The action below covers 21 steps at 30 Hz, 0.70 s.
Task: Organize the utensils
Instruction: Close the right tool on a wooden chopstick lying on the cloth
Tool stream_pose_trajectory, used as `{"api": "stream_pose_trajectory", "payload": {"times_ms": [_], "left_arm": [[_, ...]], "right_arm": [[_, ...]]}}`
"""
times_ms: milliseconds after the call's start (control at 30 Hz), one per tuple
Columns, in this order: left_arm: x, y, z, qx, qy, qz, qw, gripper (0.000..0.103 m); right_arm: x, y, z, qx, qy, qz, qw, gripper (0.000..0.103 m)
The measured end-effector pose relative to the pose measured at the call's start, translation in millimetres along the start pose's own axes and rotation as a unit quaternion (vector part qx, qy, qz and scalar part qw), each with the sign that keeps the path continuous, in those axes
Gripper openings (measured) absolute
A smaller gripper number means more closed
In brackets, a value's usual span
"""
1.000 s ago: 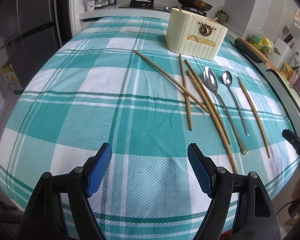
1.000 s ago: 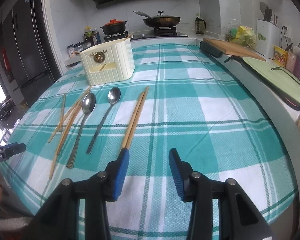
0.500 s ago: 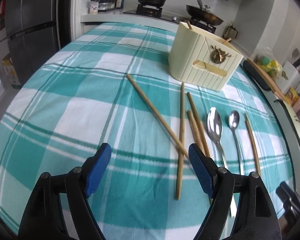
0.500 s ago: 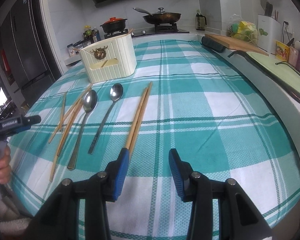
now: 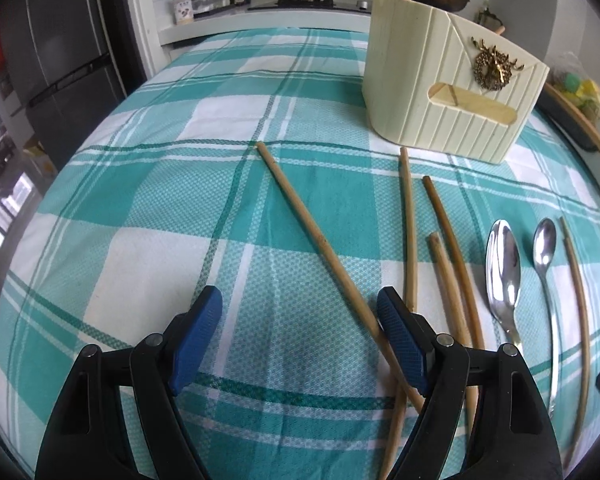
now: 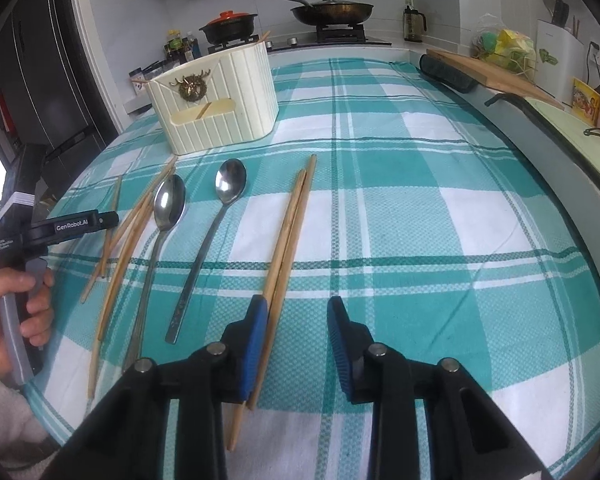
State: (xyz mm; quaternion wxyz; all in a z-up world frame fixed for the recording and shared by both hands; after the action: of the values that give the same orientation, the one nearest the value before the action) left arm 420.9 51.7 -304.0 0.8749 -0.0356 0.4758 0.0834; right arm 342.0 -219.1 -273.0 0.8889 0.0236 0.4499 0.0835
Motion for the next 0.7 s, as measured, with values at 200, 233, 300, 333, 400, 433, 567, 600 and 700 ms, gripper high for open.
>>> {"api": "stream_pose_trajectory", "payload": {"times_ms": [200, 233, 300, 333, 400, 433, 567, 600, 700], "left_arm": [[-3, 11, -8, 0.014, 0.009, -0.008, 0.9998, 0.082], [-4, 14, -10, 0.016, 0.010, -0.009, 0.9998, 0.082], [-6, 21, -12, 0.017, 0.011, -0.011, 0.9997, 0.083], [-7, 24, -14, 0.018, 0.013, -0.012, 0.9997, 0.083], [-8, 30, -17, 0.020, 0.017, -0.014, 0.9996, 0.083], [-8, 34, -17, 0.021, 0.017, -0.013, 0.9995, 0.083], [-12, 46, -23, 0.026, 0.020, -0.012, 0.9994, 0.083], [-12, 49, -25, 0.028, 0.020, -0.012, 0.9993, 0.083], [-15, 54, -28, 0.033, 0.023, -0.012, 0.9991, 0.083]], "right_arm": [[16, 3, -1, -0.020, 0.024, -0.010, 0.999, 0.028], [17, 5, -2, -0.025, 0.030, -0.010, 0.999, 0.028], [18, 9, -5, -0.040, 0.037, -0.016, 0.998, 0.028], [18, 11, -6, -0.051, 0.039, -0.024, 0.998, 0.028], [19, 10, -6, -0.058, 0.039, -0.034, 0.997, 0.021], [19, 9, -6, -0.058, 0.039, -0.039, 0.997, 0.019], [18, 1, -4, -0.055, 0.033, -0.048, 0.997, 0.009], [17, -1, -4, -0.055, 0.032, -0.052, 0.997, 0.008], [14, -11, -6, -0.041, 0.032, -0.065, 0.997, 0.007]]}}
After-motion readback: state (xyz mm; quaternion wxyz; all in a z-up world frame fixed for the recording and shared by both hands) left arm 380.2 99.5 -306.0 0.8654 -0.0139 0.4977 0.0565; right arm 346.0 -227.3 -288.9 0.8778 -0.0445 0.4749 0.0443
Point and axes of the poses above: each gripper's, at about its wrist camera, not at the fingertips, and x roughly the way its jaws point, y to its left, z to its top, the point moved 10 cm from there along x, roughly the way its jaws point, and after that the axes turned 2 degrees about y, right-handed, at the moved point
